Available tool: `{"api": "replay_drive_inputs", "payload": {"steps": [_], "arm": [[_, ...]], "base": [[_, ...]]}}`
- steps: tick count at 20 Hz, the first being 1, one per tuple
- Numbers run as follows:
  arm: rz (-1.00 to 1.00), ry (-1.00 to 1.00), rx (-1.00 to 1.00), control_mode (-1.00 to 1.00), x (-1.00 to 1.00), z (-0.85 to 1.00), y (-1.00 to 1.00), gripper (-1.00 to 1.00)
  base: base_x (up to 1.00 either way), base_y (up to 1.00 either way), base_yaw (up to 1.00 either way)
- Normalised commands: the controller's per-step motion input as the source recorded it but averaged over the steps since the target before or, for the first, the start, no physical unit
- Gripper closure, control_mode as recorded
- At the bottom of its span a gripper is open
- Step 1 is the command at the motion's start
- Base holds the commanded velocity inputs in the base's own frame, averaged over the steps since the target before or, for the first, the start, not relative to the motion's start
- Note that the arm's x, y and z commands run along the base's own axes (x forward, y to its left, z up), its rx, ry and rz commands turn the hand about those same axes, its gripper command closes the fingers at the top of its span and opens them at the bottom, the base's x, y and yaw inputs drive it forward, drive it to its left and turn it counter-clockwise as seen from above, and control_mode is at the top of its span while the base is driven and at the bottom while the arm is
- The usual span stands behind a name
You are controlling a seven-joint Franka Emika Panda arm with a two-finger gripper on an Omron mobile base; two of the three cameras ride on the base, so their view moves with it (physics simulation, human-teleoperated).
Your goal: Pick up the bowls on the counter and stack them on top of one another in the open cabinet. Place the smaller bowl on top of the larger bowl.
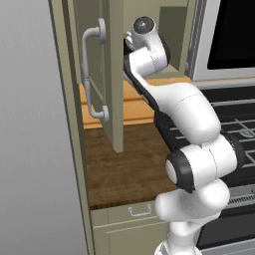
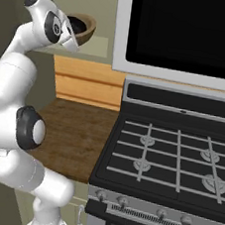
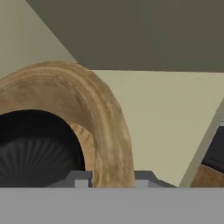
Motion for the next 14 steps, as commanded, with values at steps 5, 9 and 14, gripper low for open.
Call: {"api": "replay_drive_inputs", "payload": {"steps": [5,9,14], "arm": [[-0.02,0.02,0.00,-1.00,0.76,-0.01,0.10,-1.00],[0.00,-0.01,0.00,-1.00,0.03,-0.03,0.01,-1.00],[0.00,-0.06,0.00,-1.00,-0.46,-0.19,-0.03,-1.00]], "base": [[0.00,0.00,0.00],[0.00,0.00,0.00],[0.00,0.00,0.00]]}}
